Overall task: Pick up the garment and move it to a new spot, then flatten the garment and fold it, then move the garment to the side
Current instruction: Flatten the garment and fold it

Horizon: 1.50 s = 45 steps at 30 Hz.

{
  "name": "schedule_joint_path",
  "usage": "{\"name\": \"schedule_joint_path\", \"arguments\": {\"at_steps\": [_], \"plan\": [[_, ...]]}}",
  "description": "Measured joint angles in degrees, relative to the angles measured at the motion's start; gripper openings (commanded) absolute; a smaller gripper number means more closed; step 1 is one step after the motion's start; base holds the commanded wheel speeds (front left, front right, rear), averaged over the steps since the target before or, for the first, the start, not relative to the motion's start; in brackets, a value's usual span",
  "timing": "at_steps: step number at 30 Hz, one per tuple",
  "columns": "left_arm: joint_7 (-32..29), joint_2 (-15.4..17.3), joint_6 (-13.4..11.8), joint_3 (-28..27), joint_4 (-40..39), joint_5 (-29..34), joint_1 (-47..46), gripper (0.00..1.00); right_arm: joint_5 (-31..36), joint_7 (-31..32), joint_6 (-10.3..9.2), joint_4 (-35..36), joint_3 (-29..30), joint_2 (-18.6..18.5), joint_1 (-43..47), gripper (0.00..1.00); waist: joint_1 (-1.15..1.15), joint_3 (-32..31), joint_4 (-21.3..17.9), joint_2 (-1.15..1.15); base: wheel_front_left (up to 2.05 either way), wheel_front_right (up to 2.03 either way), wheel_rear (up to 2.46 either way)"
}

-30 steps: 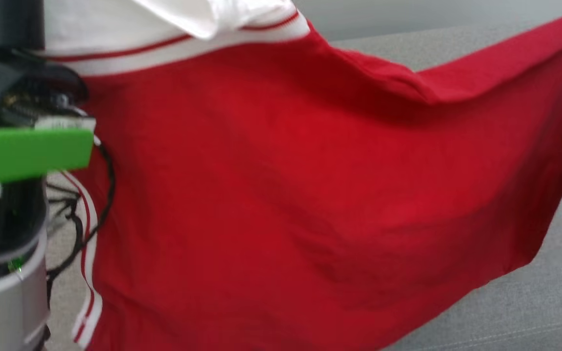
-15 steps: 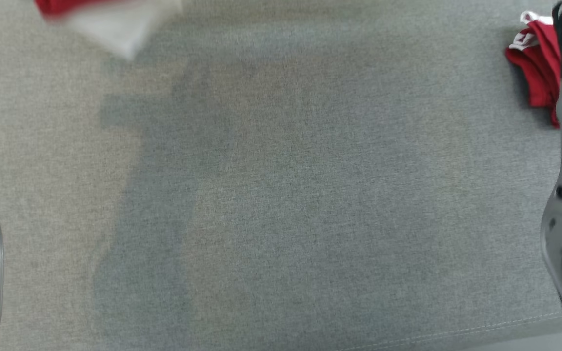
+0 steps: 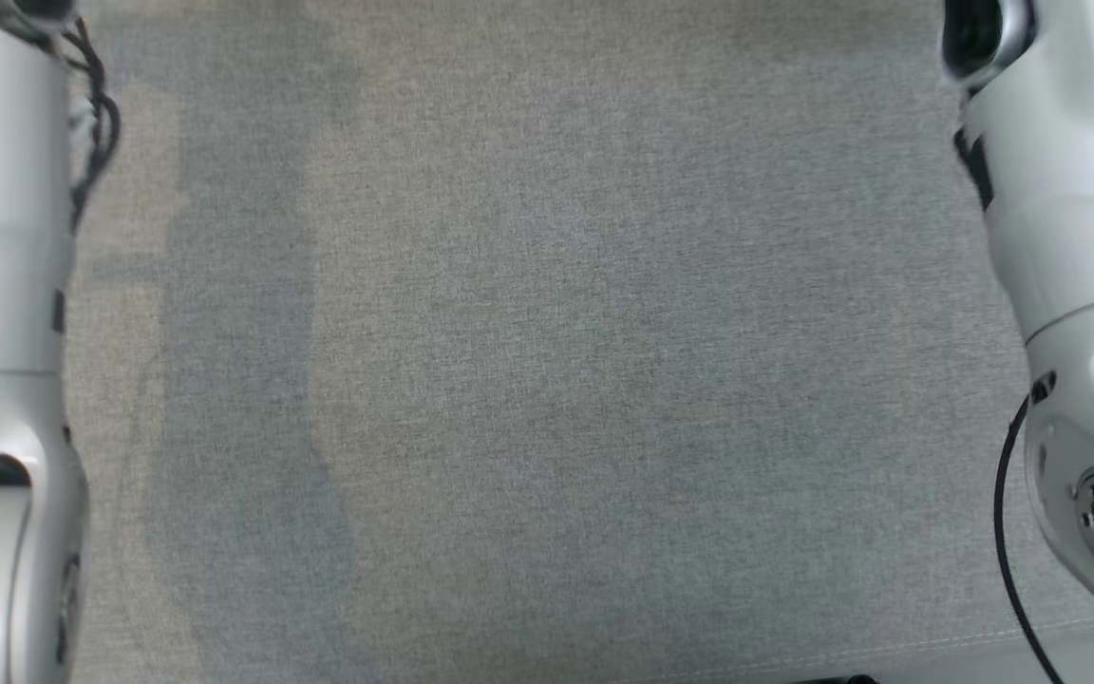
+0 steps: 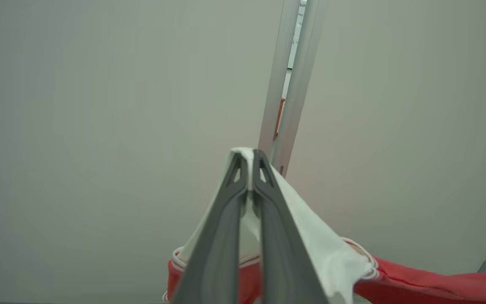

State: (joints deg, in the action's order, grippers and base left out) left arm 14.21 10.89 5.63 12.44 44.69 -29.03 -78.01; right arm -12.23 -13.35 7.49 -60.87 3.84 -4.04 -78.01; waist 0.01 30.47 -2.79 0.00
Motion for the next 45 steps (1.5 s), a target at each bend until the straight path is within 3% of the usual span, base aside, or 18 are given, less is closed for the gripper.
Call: {"name": "schedule_joint_path", "arguments": {"at_steps": [5, 18, 24, 31, 45], "plan": [[0.6, -0.2, 1.3, -1.2, -2.1, -2.6, 5.0, 0.00, -4.5, -1.2, 0.00, -0.8, -3.0, 0.3, 2.4, 0.00, 0.00, 1.7, 0.4, 0.00, 0.00, 0.00, 0.00], [0.8, 3.0, 1.7, -2.9, -18.3, -7.4, 23.5, 0.00, -18.6, -1.6, 0.00, 10.0, -12.2, -3.4, 14.4, 0.00, 0.00, -2.5, -0.3, 0.00, 0.00, 0.00, 0.00], [0.8, 3.1, 1.7, -5.4, -25.4, -9.5, 36.6, 0.00, -21.8, -1.6, 0.00, 13.8, -12.4, -4.2, 22.0, 0.00, -0.01, -5.4, -0.4, 0.00, 0.00, 0.00, 0.00], [0.8, 0.4, 1.7, -7.8, -33.0, -9.9, 51.7, 0.00, -23.0, -1.6, 0.01, 19.3, -12.3, -4.2, 31.5, 0.00, -0.01, -9.5, 0.0, 0.00, 0.00, 0.00, 0.00], [0.8, -3.5, 1.7, -3.9, -46.1, -9.1, 76.5, 0.00, -23.4, -1.6, 0.00, 35.9, -5.6, -4.9, 57.5, 0.00, -0.01, -19.9, 2.7, 0.00, 0.00, 0.00, 0.00]]}}
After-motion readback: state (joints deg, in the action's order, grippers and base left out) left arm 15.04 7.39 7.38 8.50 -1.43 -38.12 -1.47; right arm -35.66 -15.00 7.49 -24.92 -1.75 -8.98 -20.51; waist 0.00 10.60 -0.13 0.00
